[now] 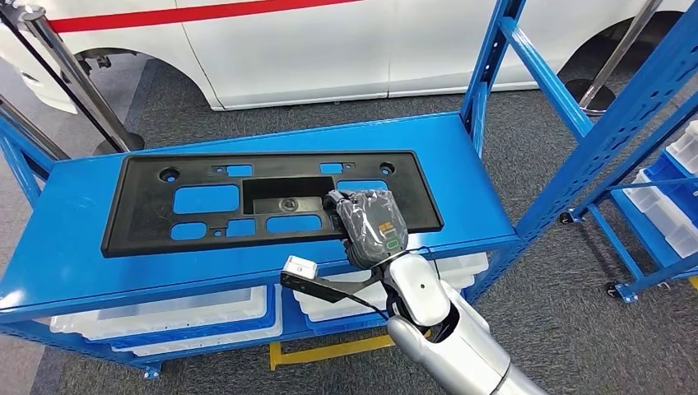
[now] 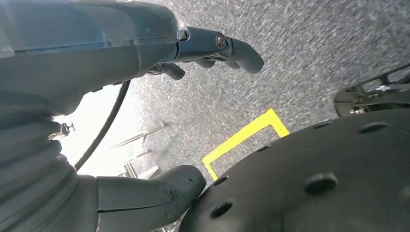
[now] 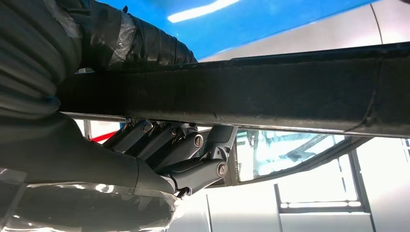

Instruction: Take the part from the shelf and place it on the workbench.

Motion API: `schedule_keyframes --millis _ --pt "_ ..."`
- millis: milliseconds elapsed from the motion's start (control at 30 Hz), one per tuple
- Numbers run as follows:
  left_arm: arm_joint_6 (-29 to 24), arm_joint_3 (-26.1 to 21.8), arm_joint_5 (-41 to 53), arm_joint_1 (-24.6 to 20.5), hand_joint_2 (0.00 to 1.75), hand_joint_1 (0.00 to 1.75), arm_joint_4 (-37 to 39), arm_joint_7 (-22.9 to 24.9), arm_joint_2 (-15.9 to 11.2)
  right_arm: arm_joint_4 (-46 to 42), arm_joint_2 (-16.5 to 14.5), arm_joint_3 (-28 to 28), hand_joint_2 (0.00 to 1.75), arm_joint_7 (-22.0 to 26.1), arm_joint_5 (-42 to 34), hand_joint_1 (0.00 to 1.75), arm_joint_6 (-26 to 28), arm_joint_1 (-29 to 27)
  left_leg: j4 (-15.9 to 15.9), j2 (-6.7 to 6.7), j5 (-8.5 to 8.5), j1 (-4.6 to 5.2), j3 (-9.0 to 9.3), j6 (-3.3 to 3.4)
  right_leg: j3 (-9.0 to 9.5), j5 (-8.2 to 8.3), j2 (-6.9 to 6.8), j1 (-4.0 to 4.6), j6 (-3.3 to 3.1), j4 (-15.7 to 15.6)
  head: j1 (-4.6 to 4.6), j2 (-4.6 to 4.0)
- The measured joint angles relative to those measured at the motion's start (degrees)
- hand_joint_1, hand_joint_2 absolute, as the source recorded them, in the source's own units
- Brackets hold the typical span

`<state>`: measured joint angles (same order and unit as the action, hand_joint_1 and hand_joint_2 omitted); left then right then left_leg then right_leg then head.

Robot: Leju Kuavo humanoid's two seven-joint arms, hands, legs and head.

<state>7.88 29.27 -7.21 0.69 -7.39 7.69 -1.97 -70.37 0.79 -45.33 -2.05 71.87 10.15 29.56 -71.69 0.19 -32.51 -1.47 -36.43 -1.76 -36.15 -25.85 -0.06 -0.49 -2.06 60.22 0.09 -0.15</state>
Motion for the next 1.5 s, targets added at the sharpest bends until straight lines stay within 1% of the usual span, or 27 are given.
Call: schedule_keyframes --millis 67,100,167,233,300,367,400,433,467,533,600,667,733,767,833,900,933,967,1000,1067,1133,1167,1233,1300,1400,1433,1500 --pt "0.0 0.18 0.0 -0.07 1.75 0.0 0.0 0.0 -0.13 -0.05 0.0 0.06 1.75 0.0 0.0 1.75 0.01 -0.01 7.89 -0.05 2.03 0.21 5.43 0.6 -0.85 0.52 0.03 0.12 0.33 0.44 0.01 0.0" --pt "0.0 0.26 0.0 -0.09 1.75 0.0 0.0 0.0 -0.2 -0.1 0.0 0.11 1.75 -0.01 0.0 1.75 0.01 -0.03 11.02 -0.09 2.12 0.37 7.37 0.84 -1.1 0.82 0.03 0.17 0.63 0.53 0.01 0.0" --pt "0.0 0.39 0.0 -0.14 1.75 0.0 0.0 0.0 -0.3 -0.24 0.0 0.2 1.75 0.02 -0.02 1.75 -0.01 -0.06 13.75 -0.18 1.83 0.74 8.72 1.2 -1.4 1.66 -0.01 0.16 1.37 0.41 0.02 0.0" --pt "0.01 0.5 -0.01 -0.21 1.75 0.0 0.0 0.0 -0.29 -0.36 0.06 0.25 1.75 0.12 -0.15 1.75 -0.09 -0.12 14.37 -0.03 2.74 0.55 8.08 1.81 -1.82 1.93 0.03 0.2 2.15 0.49 0.03 0.0" --pt "0.02 0.6 -0.03 -0.3 1.75 0.0 0.0 0.0 -0.28 -0.44 0.19 0.37 1.75 0.28 -0.46 1.75 -0.23 -0.17 14.9 0.3 4.0 0.25 7.14 2.68 -2.97 -1.1 0.11 0.23 2.8 2.97 0.09 0.0" --pt "0.01 0.64 -0.11 -0.32 1.75 0.0 0.0 0.0 -0.28 -0.48 0.33 0.48 1.75 0.39 -0.79 1.75 -0.41 -0.29 14.74 0.5 4.97 0.38 5.92 3.21 -4.57 -6.41 0.11 0.02 3.21 8.89 0.13 0.0" --pt "0.0 0.65 -0.17 -0.3 1.75 0.0 0.0 0.0 -0.29 -0.49 0.42 0.51 1.75 0.43 -0.91 1.75 -0.51 -0.39 14.53 0.54 5.4 0.46 5.17 3.28 -5.11 -8.01 0.1 -0.06 3.37 12.1 0.13 0.0" --pt "0.0 0.66 -0.22 -0.31 1.75 0.0 0.0 0.0 -0.29 -0.49 0.5 0.52 1.75 0.43 -0.99 1.75 -0.61 -0.49 14.24 0.57 5.81 0.51 4.37 3.29 -5.16 -8.29 0.1 -0.13 3.47 14.31 0.13 0.0" --pt "-0.01 0.66 -0.26 -0.33 1.75 0.0 0.0 0.0 -0.3 -0.49 0.57 0.54 1.75 0.45 -1.04 1.75 -0.68 -0.56 13.89 0.58 6.17 0.54 3.53 3.25 -4.44 -7.31 0.1 -0.18 3.51 14.87 0.13 0.0" --pt "0.0 0.68 -0.34 -0.35 1.75 0.0 0.0 0.0 -0.28 -0.55 0.67 0.55 1.75 0.49 -1.14 1.75 -0.76 -0.62 13.05 0.54 6.7 0.56 2.05 3.04 -0.4 -4.18 0.11 -0.21 3.27 10.55 0.13 0.0" --pt "0.01 0.69 -0.43 -0.34 1.75 0.0 0.0 0.01 -0.21 -0.81 0.7 0.58 1.75 0.56 -1.26 1.75 -0.79 -0.59 12.44 0.49 7.19 0.66 1.12 2.57 4.58 -3.98 0.14 0.06 2.62 3.29 0.12 0.0" --pt "0.06 0.69 -0.51 -0.33 1.75 0.0 0.0 0.02 -0.16 -1.07 0.72 0.62 1.75 0.61 -1.5 1.75 -0.85 -0.53 12.45 0.48 7.99 0.71 0.76 1.88 6.51 -4.9 0.17 0.43 1.95 -0.4 0.1 0.0" --pt "0.14 0.7 -0.57 -0.28 1.75 0.0 0.0 0.04 -0.18 -1.12 0.73 0.63 1.75 0.74 -1.79 1.75 -1.02 -0.5 12.58 0.42 8.39 0.7 0.49 1.16 6.06 -4.06 0.01 0.32 1.2 -1.02 0.1 0.0" --pt "0.16 0.71 -0.61 -0.26 1.75 0.0 0.0 0.06 -0.2 -1.12 0.73 0.63 1.75 0.85 -1.9 1.75 -1.16 -0.49 11.97 0.36 7.37 0.69 0.12 0.87 5.67 -3.49 -0.1 0.15 0.7 -1.25 0.09 0.0" --pt "0.19 0.71 -0.72 -0.28 1.75 0.0 0.0 0.11 -0.23 -1.12 0.72 0.63 1.75 1.02 -2.05 1.75 -1.51 -0.47 7.73 0.23 2.56 0.6 -1.23 0.43 4.53 -2.19 -0.32 -0.15 -0.11 -1.58 0.08 0.0" --pt "0.22 0.72 -0.83 -0.28 1.75 0.0 0.0 0.13 -0.23 -1.11 0.73 0.63 1.75 1.07 -2.16 1.75 -1.82 -0.5 0.89 0.19 -2.07 0.58 -2.82 0.09 2.91 -1.06 -0.32 -0.12 -0.32 -1.41 0.08 0.0" --pt "0.23 0.72 -0.85 -0.27 1.75 0.0 0.0 0.13 -0.23 -1.1 0.73 0.63 1.75 1.08 -2.2 1.75 -1.9 -0.52 -1.7 0.19 -2.56 0.54 -3.08 -0.05 2.02 -0.52 -0.34 -0.11 -0.26 -1.23 0.08 0.0" --pt "0.24 0.72 -0.85 -0.27 1.75 0.0 0.0 0.13 -0.25 -1.1 0.73 0.63 1.75 1.09 -2.22 1.75 -1.93 -0.54 -2.76 0.19 -1.65 0.47 -2.59 -0.17 1.07 0.02 -0.37 -0.13 -0.16 -1.0 0.08 0.0" --pt "0.25 0.72 -0.85 -0.28 1.75 0.0 0.0 0.13 -0.28 -1.1 0.73 0.63 1.75 1.1 -2.23 1.75 -1.93 -0.55 -1.92 0.2 0.16 0.37 -1.19 -0.27 0.12 0.51 -0.4 -0.18 -0.01 -0.69 0.08 0.0" --pt "0.25 0.72 -0.85 -0.36 1.75 0.0 0.0 0.13 -0.35 -1.11 0.74 0.63 1.75 1.11 -2.25 1.75 -1.93 -0.54 4.42 0.16 2.8 0.18 3.81 -0.4 -1.57 1.3 -0.4 -0.25 0.48 0.11 0.07 0.0" --pt "0.25 0.72 -0.88 -0.45 1.75 0.0 0.0 0.13 -0.38 -1.14 0.74 0.63 1.75 1.11 -2.27 1.75 -1.92 -0.49 11.33 -0.1 1.89 0.33 8.16 -0.08 -2.56 2.08 -0.37 -0.15 1.17 0.7 0.07 0.0" --pt "0.26 0.72 -0.91 -0.48 1.75 0.0 0.0 0.13 -0.38 -1.16 0.74 0.63 1.75 1.11 -2.31 1.75 -1.92 -0.46 13.09 -0.24 1.14 0.51 8.96 0.23 -2.82 2.61 -0.38 -0.1 1.51 0.71 0.08 0.0" --pt "0.28 0.72 -0.98 -0.47 1.75 0.0 0.0 0.09 -0.36 -1.16 0.75 0.63 1.75 1.14 -2.41 1.75 -1.96 -0.42 13.82 -0.27 1.53 0.61 8.55 1.14 -3.09 3.59 -0.29 -0.2 2.19 0.32 0.09 0.0" --pt "0.35 0.72 -1.01 -0.57 1.75 0.0 0.0 0.04 -0.32 -1.14 0.79 0.63 1.75 1.18 -2.59 1.75 -2.04 -0.37 14.02 0.01 2.86 0.46 7.55 2.07 -4.05 1.49 -0.07 -0.31 2.81 1.59 0.14 0.0" --pt "0.4 0.72 -1.1 -0.62 1.75 0.0 0.0 -0.01 -0.31 -1.1 0.84 0.63 1.75 1.19 -2.96 1.75 -2.38 -0.3 13.98 0.4 4.81 0.58 5.19 3.09 -6.49 -6.7 0.02 -0.36 3.24 10.6 0.2 0.0" --pt "0.4 0.72 -1.16 -0.62 1.75 0.0 0.0 -0.01 -0.32 -1.08 0.86 0.63 1.75 1.18 -3.05 1.75 -2.55 -0.3 13.86 0.45 5.42 0.75 4.28 3.28 -6.76 -7.8 0.02 -0.33 3.2 13.75 0.2 0.0" --pt "0.41 0.72 -1.36 -0.68 1.75 0.0 0.0 -0.05 -0.32 -1.04 0.89 0.63 1.75 1.17 -3.18 1.75 -2.8 -0.3 13.57 0.45 6.6 1.19 2.45 3.39 -5.27 -5.91 0.04 -0.08 2.72 15.94 0.2 0.0"
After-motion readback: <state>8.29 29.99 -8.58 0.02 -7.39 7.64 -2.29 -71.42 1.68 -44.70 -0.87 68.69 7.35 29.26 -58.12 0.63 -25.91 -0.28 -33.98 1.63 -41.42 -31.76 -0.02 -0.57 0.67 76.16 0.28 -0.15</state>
